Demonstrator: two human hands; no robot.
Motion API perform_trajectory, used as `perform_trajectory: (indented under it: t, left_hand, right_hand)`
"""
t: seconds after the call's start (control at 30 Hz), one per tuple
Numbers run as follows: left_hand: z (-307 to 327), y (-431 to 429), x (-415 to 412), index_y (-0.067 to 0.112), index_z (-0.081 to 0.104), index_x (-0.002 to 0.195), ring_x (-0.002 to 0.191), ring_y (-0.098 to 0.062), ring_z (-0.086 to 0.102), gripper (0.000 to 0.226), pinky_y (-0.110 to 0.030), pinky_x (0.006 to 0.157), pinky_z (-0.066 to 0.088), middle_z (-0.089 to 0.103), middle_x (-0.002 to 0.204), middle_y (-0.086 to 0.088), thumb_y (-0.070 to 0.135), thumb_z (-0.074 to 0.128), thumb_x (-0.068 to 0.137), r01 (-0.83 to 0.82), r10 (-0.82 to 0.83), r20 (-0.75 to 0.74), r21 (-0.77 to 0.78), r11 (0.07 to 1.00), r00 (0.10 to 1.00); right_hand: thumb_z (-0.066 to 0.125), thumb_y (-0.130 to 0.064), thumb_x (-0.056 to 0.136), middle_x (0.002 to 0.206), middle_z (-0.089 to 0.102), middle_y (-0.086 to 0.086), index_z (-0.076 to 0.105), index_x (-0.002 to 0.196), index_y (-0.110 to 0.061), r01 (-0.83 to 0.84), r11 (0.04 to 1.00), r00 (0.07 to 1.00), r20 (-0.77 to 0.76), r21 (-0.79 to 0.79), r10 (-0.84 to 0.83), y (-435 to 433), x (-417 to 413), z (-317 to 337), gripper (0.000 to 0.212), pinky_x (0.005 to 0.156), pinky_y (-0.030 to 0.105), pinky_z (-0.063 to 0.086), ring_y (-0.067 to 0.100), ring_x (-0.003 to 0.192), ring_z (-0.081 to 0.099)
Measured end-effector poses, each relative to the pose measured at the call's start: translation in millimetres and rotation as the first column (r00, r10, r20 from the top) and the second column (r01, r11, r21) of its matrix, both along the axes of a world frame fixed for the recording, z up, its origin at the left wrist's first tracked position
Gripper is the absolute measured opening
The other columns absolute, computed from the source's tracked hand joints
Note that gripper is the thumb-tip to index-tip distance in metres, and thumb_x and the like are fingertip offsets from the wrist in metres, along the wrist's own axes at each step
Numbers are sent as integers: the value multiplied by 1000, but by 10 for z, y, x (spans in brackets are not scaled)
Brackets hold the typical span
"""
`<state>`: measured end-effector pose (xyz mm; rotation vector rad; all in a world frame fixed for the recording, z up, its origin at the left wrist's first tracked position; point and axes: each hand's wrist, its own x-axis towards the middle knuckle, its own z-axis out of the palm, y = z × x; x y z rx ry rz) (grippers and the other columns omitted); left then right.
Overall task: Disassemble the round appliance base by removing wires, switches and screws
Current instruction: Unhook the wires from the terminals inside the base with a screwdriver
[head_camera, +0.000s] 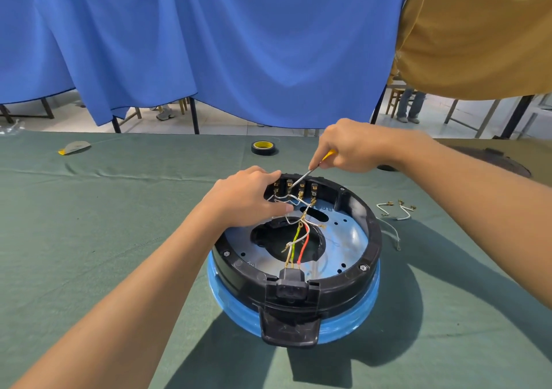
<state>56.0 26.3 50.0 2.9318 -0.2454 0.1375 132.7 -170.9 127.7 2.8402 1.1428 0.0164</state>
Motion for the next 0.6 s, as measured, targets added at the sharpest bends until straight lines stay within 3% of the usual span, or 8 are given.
perform_trajectory:
  t: [0.1, 0.17, 0.33, 0.43, 0.6]
  left_hand:
    - [-2, -5, 3, 29, 25, 150, 133, -24, 38, 81, -46, 97, 38, 36, 149, 2, 68, 50, 84, 3, -3, 4, 5, 1000, 1000]
    - [-2, -6, 7, 29, 25, 150, 133, -24, 38, 81, -45, 97, 38, 37, 149, 2, 68, 50, 84, 6, -6, 6, 4, 1000, 1000]
    - [-12, -8, 11, 29, 24, 151, 133, -23, 39, 82, -45, 95, 39, 36, 149, 2, 69, 48, 84, 5, -5, 8, 13, 1000, 1000]
    - [-20, -11, 15, 29, 24, 151, 133, -23, 39, 82, -46, 95, 39, 37, 149, 3, 70, 48, 83, 2, -2, 12, 15, 1000, 1000]
    - [-33, 1, 25, 29, 25, 151, 134, -23, 37, 82, -47, 97, 38, 36, 150, 4, 70, 50, 83, -3, 3, 16, 2, 1000, 1000]
  right_hand:
    - [55, -15, 93, 87, 58, -25, 68, 111, -45, 3, 999, 994, 110, 42, -8, -114, -150, -143, 37, 67, 30, 39, 9, 92, 52]
    - [54, -19, 95, 101, 63, -17, 66, 116, -43, -26, 997, 985, 173, 78, 12, -171, -251, -240, 34, 68, 31, 40, 14, 94, 54]
    - [49, -25, 98, 113, 61, -11, 63, 122, -44, -45, 997, 970, 241, 67, 27, -146, -351, -326, 33, 67, 30, 37, 20, 104, 56]
    - [52, -17, 95, 105, 63, -14, 67, 115, -44, -21, 999, 974, 226, 43, 10, -78, -271, -242, 37, 64, 29, 37, 18, 103, 56]
    - [54, -13, 94, 79, 53, -25, 71, 107, -42, 26, 1000, 999, 22, -6, -26, 2, -24, -64, 36, 61, 26, 35, 13, 97, 52]
